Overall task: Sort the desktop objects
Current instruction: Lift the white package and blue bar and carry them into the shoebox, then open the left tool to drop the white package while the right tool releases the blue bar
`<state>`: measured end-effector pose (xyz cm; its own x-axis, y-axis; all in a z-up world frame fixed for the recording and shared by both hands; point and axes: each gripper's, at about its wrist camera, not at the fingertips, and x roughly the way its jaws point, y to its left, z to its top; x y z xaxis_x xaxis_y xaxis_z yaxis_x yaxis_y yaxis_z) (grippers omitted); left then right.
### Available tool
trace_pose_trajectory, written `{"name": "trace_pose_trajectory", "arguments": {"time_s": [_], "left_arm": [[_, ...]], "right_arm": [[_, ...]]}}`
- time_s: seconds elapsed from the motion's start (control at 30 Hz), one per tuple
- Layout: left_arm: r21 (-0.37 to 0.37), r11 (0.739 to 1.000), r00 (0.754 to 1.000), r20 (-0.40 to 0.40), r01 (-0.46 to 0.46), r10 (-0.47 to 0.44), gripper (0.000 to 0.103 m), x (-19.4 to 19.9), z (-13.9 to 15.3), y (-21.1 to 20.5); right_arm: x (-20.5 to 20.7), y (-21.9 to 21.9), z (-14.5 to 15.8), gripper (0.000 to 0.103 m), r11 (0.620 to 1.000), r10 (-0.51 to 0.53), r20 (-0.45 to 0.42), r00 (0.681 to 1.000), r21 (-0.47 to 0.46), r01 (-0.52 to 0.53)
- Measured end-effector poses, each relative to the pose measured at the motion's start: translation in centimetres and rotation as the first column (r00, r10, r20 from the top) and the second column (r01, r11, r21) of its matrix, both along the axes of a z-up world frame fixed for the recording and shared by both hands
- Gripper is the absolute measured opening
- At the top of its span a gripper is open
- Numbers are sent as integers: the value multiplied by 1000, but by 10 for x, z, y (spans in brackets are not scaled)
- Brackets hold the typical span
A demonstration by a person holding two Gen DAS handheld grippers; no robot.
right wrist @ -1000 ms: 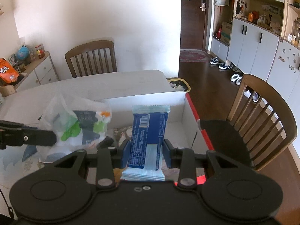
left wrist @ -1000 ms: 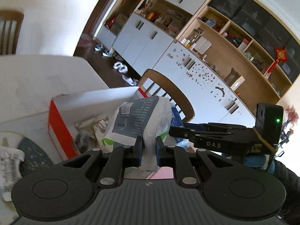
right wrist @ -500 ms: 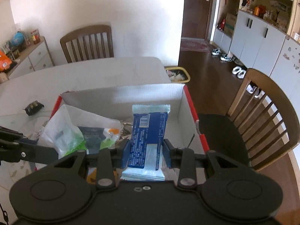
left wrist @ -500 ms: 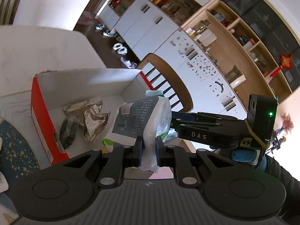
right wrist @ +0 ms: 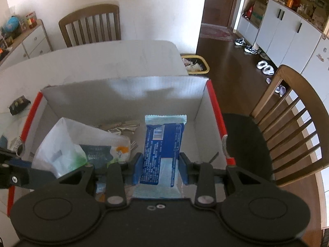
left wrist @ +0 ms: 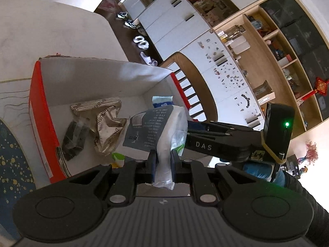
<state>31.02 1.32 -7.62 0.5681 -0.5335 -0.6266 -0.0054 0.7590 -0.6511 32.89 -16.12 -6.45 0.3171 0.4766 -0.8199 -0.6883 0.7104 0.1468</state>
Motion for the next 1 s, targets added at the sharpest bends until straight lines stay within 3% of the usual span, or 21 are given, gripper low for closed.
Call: {"name": "trace_pose_trajectory", "arguments": {"time_s": [0.5,0.8,1.0], "left_arm": [[36,999,1000,-20,14,-13,13,13,-7,4],[98,994,999,-19,41,-40,13,9,-5,1],[156,987,999,-20,44,-41,21,3,1,-6]], "right_arm": [[18,18,-26,35,998,31,-34,999,-62,-33],[19,18,-32,37,998,33,-45,998,-55,-35],[20,13,-30,40,999,28,-45,999,-43,-30]]}}
